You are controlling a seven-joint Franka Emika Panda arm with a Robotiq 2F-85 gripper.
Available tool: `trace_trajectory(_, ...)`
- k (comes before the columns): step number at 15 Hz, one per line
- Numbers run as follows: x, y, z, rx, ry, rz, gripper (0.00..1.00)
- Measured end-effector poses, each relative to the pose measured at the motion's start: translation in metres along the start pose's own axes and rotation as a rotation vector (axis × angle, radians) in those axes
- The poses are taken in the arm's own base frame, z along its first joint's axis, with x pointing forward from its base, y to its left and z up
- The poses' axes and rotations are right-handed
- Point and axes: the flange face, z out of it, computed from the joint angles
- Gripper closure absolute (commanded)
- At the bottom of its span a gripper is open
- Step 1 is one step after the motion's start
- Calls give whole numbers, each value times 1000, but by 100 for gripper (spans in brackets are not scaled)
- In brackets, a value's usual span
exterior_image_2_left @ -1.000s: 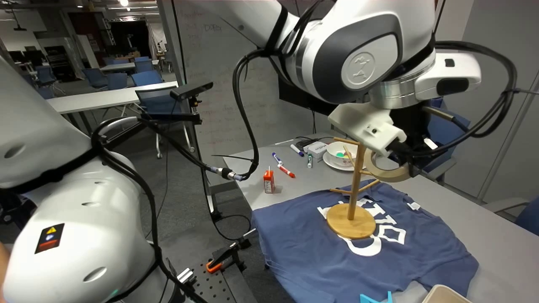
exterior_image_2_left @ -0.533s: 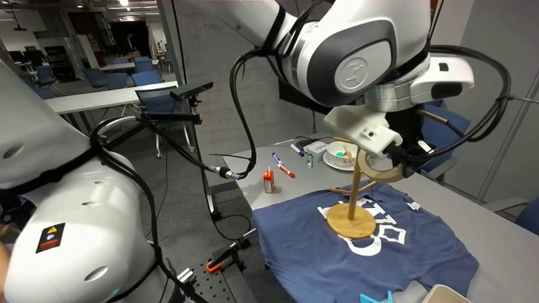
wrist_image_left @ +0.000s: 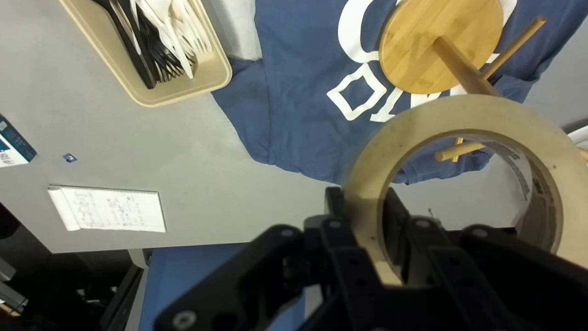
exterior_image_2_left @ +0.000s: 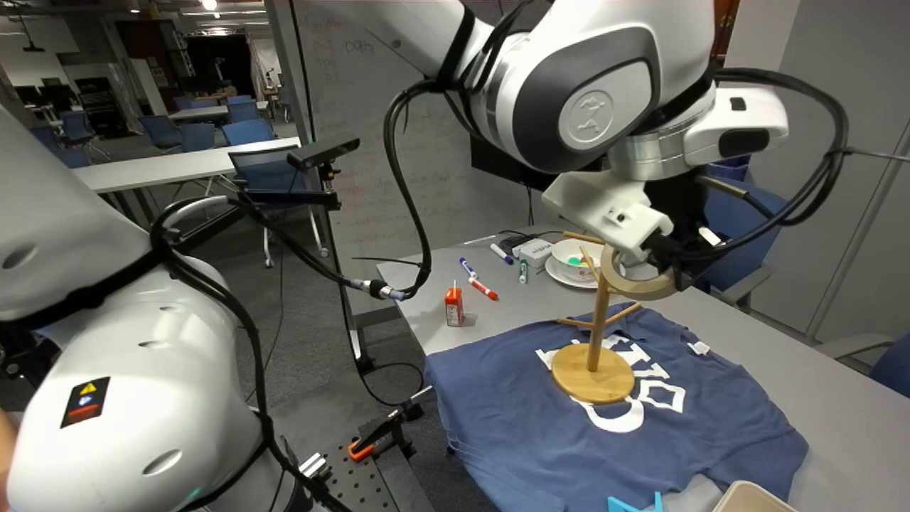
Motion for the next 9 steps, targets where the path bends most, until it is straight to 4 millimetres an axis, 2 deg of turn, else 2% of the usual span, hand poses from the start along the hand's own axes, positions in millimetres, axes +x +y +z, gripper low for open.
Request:
trace_trajectory(5,-1,-22,-16,17,32,-43,94)
trace_trajectory(9,-9,-52,-19,43,33,-106,94)
